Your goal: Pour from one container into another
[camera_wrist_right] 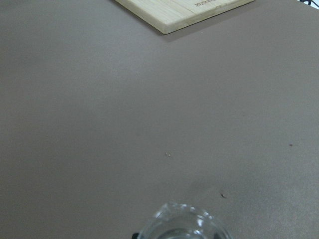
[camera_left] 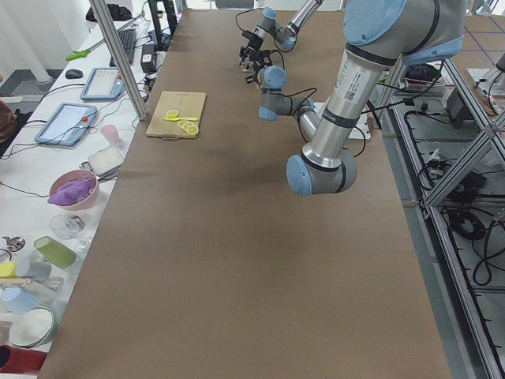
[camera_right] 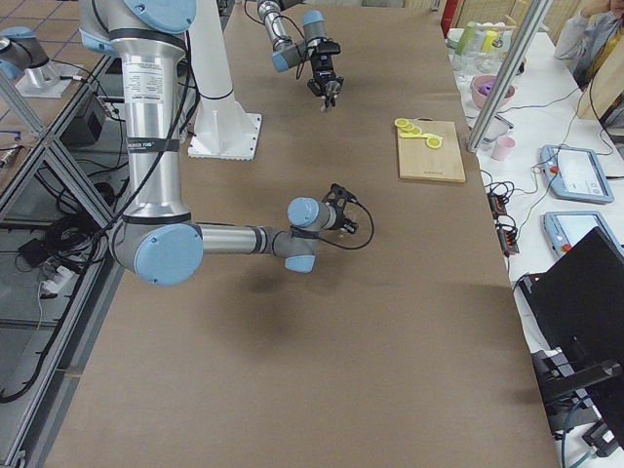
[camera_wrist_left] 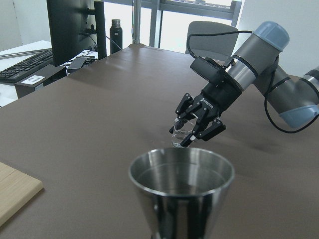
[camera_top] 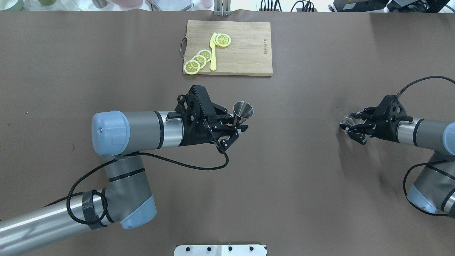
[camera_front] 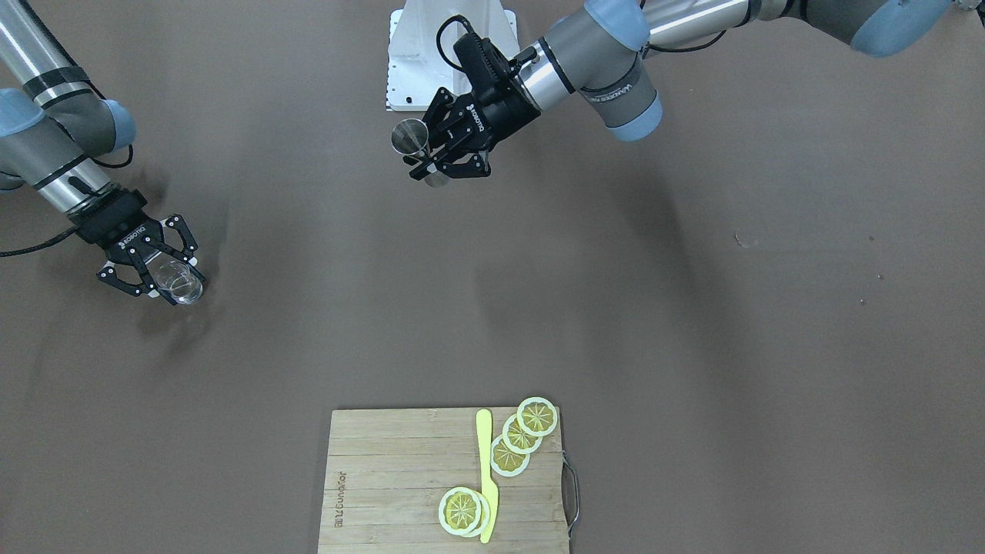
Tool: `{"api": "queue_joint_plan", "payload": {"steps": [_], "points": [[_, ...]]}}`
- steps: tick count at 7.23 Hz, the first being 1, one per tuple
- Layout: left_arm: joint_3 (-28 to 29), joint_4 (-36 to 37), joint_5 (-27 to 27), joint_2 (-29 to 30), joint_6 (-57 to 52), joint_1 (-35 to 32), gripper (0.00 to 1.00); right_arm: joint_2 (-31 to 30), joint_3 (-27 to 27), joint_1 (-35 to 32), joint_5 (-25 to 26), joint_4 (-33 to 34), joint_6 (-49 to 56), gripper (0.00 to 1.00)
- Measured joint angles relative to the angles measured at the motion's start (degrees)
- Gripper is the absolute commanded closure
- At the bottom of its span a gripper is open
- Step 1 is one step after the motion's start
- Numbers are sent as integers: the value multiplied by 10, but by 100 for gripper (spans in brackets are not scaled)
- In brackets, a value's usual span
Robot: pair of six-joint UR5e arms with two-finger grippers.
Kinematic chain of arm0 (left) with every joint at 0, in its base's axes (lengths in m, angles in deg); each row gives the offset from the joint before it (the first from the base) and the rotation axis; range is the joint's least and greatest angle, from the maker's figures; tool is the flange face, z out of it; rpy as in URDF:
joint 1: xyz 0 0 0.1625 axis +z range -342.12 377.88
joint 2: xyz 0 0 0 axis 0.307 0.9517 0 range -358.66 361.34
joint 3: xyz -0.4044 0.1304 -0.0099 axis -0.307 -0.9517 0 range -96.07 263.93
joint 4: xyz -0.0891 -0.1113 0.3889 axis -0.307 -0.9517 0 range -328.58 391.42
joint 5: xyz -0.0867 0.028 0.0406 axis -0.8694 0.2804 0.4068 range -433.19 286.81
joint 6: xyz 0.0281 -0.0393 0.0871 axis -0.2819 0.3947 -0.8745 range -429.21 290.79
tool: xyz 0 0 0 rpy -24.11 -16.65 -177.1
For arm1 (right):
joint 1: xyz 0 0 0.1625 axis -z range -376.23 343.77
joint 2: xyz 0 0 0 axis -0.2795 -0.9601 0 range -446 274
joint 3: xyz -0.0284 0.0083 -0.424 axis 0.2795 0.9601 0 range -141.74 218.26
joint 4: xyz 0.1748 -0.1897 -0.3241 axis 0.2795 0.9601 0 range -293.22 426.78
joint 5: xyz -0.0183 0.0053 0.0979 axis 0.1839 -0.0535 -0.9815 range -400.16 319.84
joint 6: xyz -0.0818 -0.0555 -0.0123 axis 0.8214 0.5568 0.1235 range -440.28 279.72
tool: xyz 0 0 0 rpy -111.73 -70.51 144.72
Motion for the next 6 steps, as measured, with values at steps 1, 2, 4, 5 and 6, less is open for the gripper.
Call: {"api": "queue_joint_plan", "payload": {"steps": [1,2,4,5,6], "points": [[2,-4,0,2,2,0,100,0,-2,0,0,0,0,69],[3,-6,0,3,5,-1,100,-1,-5,-1,-1,0,0,84],[3,-7,-1,3,7,-2,100,-6,-18,-2,-5,1,0,100],[4,-6,-1,3,5,-3,100,-11,-29,-3,-7,4,0,100],[4,-5,-2,4,3,-3,100,-15,-37,-4,-11,5,1,100]]}}
